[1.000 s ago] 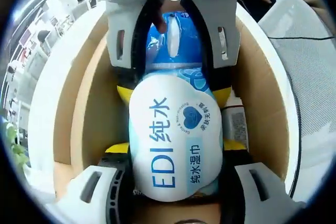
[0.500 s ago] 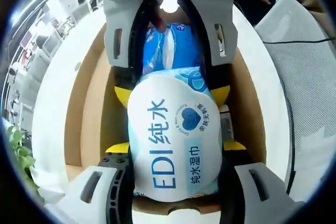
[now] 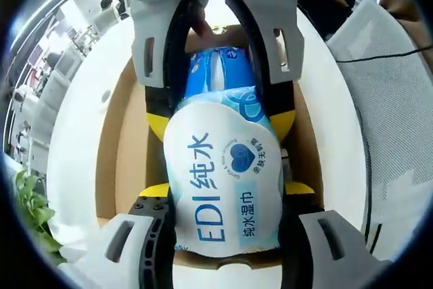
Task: Operate the shoe box by opening the lid, removing the specified soft item, and placing it in the target area until the item is outside and the box remains undamaged.
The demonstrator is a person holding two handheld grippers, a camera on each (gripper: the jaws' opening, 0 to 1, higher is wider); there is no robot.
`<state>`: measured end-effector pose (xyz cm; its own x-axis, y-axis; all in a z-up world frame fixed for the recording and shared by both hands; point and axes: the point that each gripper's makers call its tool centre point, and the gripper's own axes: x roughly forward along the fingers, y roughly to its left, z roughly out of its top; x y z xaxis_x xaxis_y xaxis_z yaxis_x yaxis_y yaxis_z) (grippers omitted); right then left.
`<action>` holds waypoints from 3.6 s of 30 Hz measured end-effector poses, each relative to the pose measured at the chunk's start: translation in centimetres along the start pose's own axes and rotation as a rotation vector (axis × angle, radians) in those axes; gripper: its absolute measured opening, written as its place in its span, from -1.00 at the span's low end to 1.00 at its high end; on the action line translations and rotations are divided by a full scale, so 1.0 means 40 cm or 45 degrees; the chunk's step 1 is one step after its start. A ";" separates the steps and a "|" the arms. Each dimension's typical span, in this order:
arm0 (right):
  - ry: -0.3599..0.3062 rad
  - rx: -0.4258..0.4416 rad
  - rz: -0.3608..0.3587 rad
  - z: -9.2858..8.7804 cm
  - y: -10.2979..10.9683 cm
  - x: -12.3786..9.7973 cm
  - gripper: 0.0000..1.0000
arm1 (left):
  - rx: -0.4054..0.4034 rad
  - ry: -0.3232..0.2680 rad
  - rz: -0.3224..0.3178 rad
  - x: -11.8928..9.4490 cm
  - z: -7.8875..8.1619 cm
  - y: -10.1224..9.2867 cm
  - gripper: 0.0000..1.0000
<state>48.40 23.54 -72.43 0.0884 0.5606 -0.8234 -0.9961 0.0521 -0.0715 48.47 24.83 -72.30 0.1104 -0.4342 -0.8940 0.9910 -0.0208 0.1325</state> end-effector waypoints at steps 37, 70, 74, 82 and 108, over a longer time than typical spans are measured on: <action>0.021 0.107 -0.161 -0.154 0.013 -0.250 0.09 | 0.192 -0.037 -0.021 -0.003 0.293 -0.014 0.19; 0.039 0.267 -0.337 -0.372 0.016 -0.468 0.09 | 0.426 -0.071 -0.074 0.075 0.590 -0.020 0.19; 0.049 0.286 -0.355 -0.398 0.020 -0.493 0.09 | 0.451 -0.082 -0.084 0.093 0.629 -0.015 0.19; 0.072 0.311 -0.364 -0.445 0.027 -0.532 0.09 | 0.474 -0.099 -0.102 0.129 0.685 -0.006 0.19; 0.134 0.242 -0.289 -0.522 -0.090 -0.510 0.09 | 0.372 -0.142 -0.079 0.201 0.702 0.068 0.20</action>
<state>50.11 -5.35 -67.12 0.2975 0.4291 -0.8528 -0.9318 0.3249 -0.1616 49.94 -3.99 -67.11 0.0257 -0.5197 -0.8540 0.9299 -0.3010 0.2112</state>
